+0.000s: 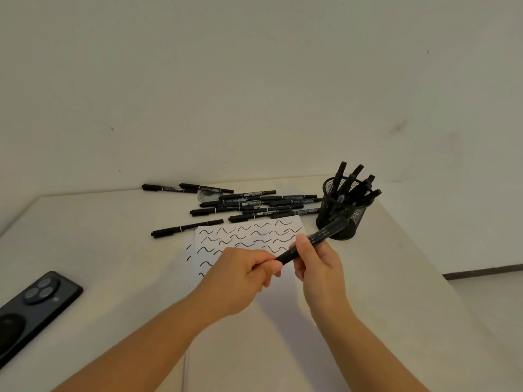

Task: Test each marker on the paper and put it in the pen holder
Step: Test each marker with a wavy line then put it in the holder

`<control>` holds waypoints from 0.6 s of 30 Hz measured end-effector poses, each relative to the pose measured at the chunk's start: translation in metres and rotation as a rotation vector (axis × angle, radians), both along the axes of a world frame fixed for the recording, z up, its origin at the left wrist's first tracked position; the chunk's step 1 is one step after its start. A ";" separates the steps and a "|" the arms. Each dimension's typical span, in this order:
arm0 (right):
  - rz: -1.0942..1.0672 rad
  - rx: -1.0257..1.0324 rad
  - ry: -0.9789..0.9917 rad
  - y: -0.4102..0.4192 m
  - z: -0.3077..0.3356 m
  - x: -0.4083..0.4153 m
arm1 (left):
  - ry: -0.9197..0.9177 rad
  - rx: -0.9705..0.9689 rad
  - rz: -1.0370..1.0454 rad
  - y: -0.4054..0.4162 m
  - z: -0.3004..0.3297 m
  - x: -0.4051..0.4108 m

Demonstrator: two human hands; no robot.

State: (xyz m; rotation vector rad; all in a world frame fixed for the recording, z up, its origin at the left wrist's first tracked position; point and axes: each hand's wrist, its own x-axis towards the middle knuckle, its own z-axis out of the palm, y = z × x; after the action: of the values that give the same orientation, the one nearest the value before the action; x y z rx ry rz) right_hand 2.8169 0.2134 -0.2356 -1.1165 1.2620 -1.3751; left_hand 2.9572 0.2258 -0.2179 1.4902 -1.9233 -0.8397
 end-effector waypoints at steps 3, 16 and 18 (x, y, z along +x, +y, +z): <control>0.009 -0.050 -0.004 0.006 -0.004 0.000 | 0.135 0.187 -0.076 -0.002 0.001 0.004; -0.011 -0.164 -0.003 -0.006 -0.012 -0.071 | 0.538 0.799 -0.114 0.003 -0.019 0.027; 0.018 -0.160 0.208 -0.012 -0.017 -0.070 | 0.295 0.530 -0.020 0.000 -0.026 0.022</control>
State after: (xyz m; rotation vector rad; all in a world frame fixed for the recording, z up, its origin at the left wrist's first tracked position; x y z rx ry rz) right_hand 2.7470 0.2012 -0.2525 -1.4083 1.3017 -1.3934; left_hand 2.9787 0.2254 -0.2438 1.5208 -1.5672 -1.5724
